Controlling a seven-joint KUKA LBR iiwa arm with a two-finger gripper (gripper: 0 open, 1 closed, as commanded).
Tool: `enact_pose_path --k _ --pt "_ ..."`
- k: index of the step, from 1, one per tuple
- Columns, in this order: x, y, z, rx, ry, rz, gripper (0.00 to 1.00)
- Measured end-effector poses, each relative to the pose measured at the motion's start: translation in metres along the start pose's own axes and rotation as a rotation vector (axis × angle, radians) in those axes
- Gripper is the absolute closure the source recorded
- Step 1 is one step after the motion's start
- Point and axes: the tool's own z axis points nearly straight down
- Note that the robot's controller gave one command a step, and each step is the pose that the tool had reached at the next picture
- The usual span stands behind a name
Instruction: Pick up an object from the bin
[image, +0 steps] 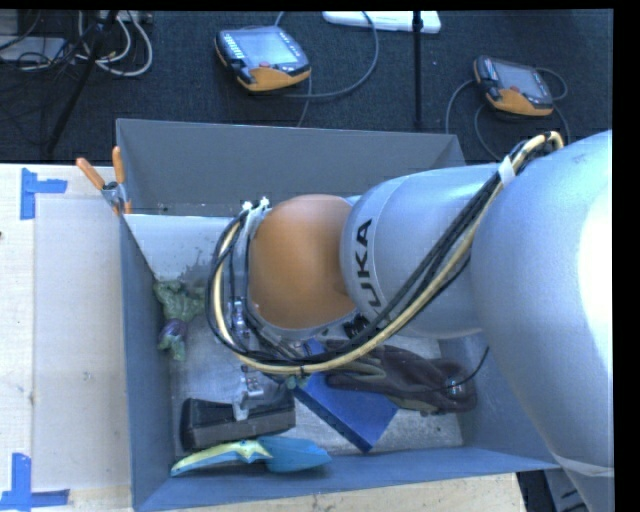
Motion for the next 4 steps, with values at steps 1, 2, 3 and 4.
enact_pose_path --k 1,2,3,4 --pt "0.034 0.009 -0.013 -0.004 -0.052 -0.108 0.0" --pt "0.047 0.012 0.002 0.002 0.026 -0.12 0.0" --pt "0.042 0.009 0.032 -0.015 -0.03 -0.123 1.0" --pt "0.042 0.009 0.032 -0.015 -0.03 -0.123 1.0"
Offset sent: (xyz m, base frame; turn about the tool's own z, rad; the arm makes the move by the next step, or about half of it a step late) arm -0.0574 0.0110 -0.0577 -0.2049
